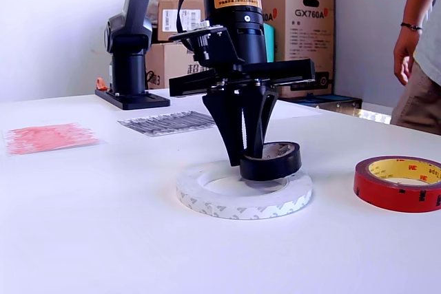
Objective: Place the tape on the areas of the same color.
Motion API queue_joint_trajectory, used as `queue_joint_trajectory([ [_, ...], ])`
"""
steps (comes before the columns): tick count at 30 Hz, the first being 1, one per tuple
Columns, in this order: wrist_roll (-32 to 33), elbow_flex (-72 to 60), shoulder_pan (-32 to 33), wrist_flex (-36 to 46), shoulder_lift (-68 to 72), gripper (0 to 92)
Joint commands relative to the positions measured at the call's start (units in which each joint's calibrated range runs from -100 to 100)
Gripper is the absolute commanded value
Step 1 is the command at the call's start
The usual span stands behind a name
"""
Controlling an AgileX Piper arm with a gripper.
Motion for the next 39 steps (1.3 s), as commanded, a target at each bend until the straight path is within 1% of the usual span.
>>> queue_joint_trajectory([
  [1, -0.47, -0.18, 0.68, 0.14, -0.07, 2.1],
  [2, -0.55, -0.18, 0.84, 0.22, -0.35, 0.0],
  [6, -2.27, -0.18, 1.31, 1.07, -1.94, 0.0],
  [15, -9.15, 1.91, 3.91, 7.78, -15.22, 0.0],
  [18, -13.0, 7.27, 3.36, 7.86, -18.96, 0.0],
  [21, -18.15, 15.81, 1.86, 7.35, -24.2, 0.0],
  [23, -21.84, 22.53, 0.44, 4.97, -28.88, 0.0],
  [28, -34.36, 42.89, -3.43, -6.57, -39.82, 0.0],
  [31, -40.75, 53.79, -4.53, -11.83, -46.37, 0.0],
  [36, -48.94, 68.51, -4.69, -19.04, -55.35, 0.0],
  [39, -51.8, 74.78, -4.14, -23.03, -58.72, 0.0],
])
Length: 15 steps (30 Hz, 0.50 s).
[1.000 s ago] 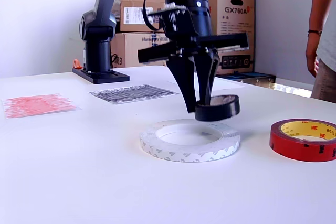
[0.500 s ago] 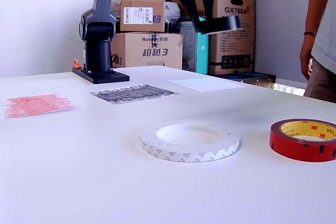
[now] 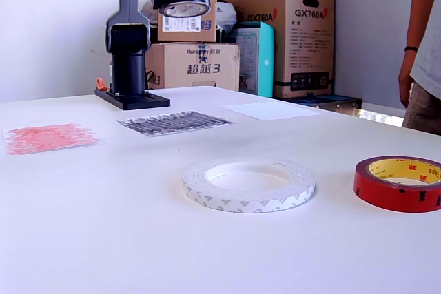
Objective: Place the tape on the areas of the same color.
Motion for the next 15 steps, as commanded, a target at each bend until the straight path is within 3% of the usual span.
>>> queue_joint_trajectory([
  [1, -12.22, 32.64, 0.86, -10.64, -9.84, 0.0],
  [15, -28.35, 47.9, -1.83, -23.79, -11.15, 0.0],
])
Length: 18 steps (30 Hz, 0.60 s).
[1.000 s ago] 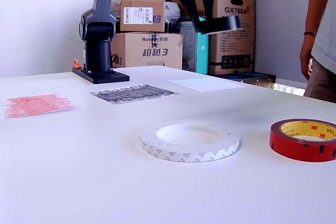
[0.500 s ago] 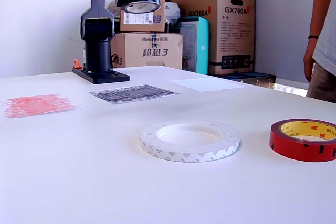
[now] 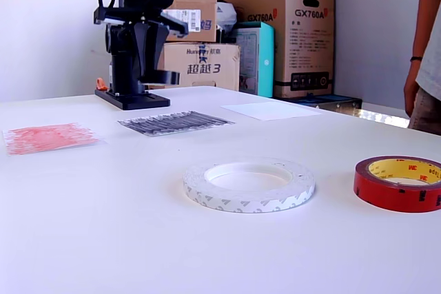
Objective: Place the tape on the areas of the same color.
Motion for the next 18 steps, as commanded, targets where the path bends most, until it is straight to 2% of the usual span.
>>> queue_joint_trajectory([
  [1, -9.24, 11.8, -0.45, -3.87, -0.23, 0.0],
  [7, -13.42, 12.71, 1.21, -5.99, -0.23, 0.0],
  [18, -13.5, 12.08, 5.94, -5.99, -0.13, 0.0],
])
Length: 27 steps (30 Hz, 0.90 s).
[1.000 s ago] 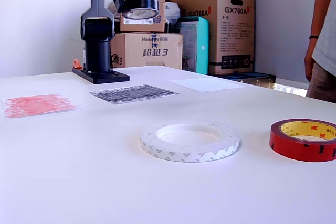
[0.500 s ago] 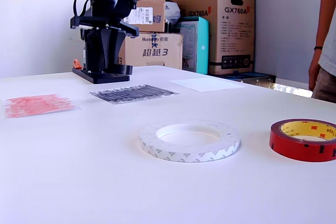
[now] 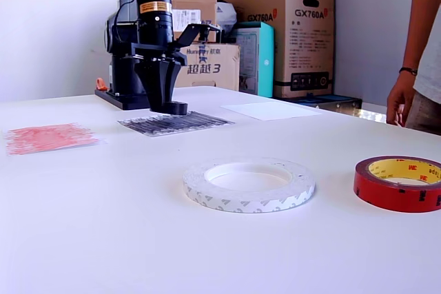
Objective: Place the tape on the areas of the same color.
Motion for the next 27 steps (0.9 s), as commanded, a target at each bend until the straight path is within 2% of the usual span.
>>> queue_joint_trajectory([
  [1, -0.39, -0.36, 0.67, 0.91, 0.15, 0.0],
  [27, -0.39, -0.36, 1.22, -1.8, 3.89, 0.0],
])
